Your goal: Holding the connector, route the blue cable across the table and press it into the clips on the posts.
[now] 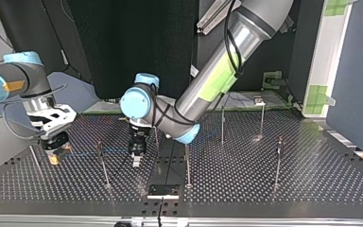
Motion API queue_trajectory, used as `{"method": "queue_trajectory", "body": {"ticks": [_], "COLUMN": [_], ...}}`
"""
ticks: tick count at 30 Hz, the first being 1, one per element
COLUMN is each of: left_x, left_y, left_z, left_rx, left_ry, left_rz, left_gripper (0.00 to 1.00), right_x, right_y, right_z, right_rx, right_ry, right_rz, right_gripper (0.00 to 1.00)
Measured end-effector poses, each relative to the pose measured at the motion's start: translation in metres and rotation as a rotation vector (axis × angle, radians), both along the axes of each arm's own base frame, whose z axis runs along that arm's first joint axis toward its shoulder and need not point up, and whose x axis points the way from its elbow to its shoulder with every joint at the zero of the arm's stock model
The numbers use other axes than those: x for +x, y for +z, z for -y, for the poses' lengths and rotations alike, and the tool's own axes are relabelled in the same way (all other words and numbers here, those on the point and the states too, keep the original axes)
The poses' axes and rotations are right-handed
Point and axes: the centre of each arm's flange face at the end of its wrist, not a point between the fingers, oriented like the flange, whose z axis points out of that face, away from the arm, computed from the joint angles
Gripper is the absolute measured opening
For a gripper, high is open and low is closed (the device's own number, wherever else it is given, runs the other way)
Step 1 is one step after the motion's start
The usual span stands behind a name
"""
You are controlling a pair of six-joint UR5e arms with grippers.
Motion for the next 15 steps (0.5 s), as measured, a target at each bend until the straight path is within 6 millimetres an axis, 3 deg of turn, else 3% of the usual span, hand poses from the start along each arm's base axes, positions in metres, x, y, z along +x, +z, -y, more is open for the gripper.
{"method": "queue_trajectory", "body": {"ticks": [12,15], "left_x": [0.0057,-0.0008], "left_y": [0.002,0.0001], "left_z": [-0.0052,0.0008], "left_rx": [-0.002,0.0], "left_ry": [0.009,-0.001], "left_rz": [0.003,0.0], "left_gripper": [1.0,1.0], "right_x": [0.0,0.0], "right_y": [0.0,-0.0001], "right_z": [0.0,0.0], "right_rx": [0.0,0.0], "right_ry": [0.0,0.0], "right_rz": [0.0,0.0], "right_gripper": [0.0,0.0]}}
